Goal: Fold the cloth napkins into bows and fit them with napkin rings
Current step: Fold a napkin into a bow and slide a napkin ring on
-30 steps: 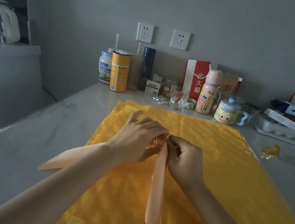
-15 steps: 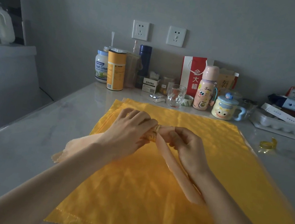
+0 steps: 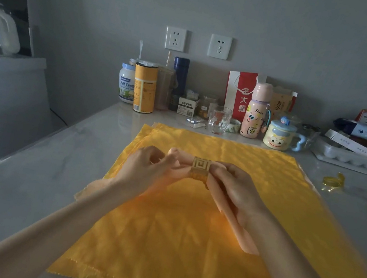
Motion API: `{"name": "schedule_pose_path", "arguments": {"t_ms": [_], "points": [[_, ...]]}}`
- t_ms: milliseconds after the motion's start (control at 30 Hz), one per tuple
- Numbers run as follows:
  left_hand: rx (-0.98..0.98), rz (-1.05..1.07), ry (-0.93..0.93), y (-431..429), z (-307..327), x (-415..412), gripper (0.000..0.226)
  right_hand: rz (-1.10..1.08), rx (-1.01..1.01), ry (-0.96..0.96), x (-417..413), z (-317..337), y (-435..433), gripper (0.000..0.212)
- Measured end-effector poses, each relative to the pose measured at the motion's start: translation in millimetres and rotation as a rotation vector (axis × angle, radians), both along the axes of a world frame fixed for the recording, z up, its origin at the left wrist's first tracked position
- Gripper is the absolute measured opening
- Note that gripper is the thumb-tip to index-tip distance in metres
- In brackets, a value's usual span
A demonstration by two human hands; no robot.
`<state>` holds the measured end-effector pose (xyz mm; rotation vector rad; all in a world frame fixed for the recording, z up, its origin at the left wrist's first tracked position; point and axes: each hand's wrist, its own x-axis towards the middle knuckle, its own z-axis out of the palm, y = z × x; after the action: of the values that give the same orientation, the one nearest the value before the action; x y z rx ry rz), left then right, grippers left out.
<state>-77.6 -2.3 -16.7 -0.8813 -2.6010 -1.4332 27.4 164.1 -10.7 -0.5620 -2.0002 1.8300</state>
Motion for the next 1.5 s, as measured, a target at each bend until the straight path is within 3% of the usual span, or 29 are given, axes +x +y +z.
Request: {"name": "schedule_pose_path", "arguments": {"t_ms": [100, 367, 567, 667, 900, 1000, 1100, 1200, 1267, 1400, 1500], "points": [[-0.014, -0.079, -0.262, 4.4, 6.3, 1.6, 0.046, -0.01, -0.016, 0.043, -0.1, -1.3, -3.3, 0.019], [-0.275, -0.18, -0.407, 0.4, 25.8, 3.2, 0.006, 0.013, 0.129, 0.027, 0.1, 1.2, -4.3, 0.024], [-0.308, -0.233, -0.408, 3.2, 41.5, 7.3, 0.017, 0.056, 0.038, 0.045, 3.4, 6.6, 1.4, 0.027], [-0.409, -0.264, -0.339, 4.2, 45.2, 6.1, 0.023, 0.03, 0.084, 0.086, 5.6, 9.2, 5.9, 0.028], [-0.529, -0.218, -0.16, 7.9, 41.9, 10.1, 0.017, -0.087, 0.502, 0.121, 4.1, 6.7, 6.3, 0.018], [-0.421, -0.227, -0.162, 6.8, 43.7, 10.2, 0.025, -0.047, 0.345, 0.103, 4.3, 8.4, 7.7, 0.015], [-0.294, -0.369, -0.148, 8.7, 45.8, 16.0, 0.058, 0.04, 0.283, 0.039, 4.5, 8.2, 0.5, 0.02], [-0.384, -0.419, 0.117, 16.3, 36.0, 24.0, 0.044, 0.087, 0.246, 0.034, 3.6, 5.4, -7.9, 0.025], [-0.406, -0.4, 0.191, 18.7, 26.4, 25.4, 0.034, 0.076, 0.251, 0.003, 3.9, 4.0, -8.9, 0.025], [-0.464, -0.314, 0.342, 15.0, 23.7, 25.5, 0.038, 0.096, 0.28, -0.04, 5.6, 6.3, -6.3, 0.015], [-0.455, -0.262, 0.408, 9.5, 26.0, 22.3, 0.045, 0.072, 0.178, -0.02, 7.5, 12.6, 6.2, 0.012]]}}
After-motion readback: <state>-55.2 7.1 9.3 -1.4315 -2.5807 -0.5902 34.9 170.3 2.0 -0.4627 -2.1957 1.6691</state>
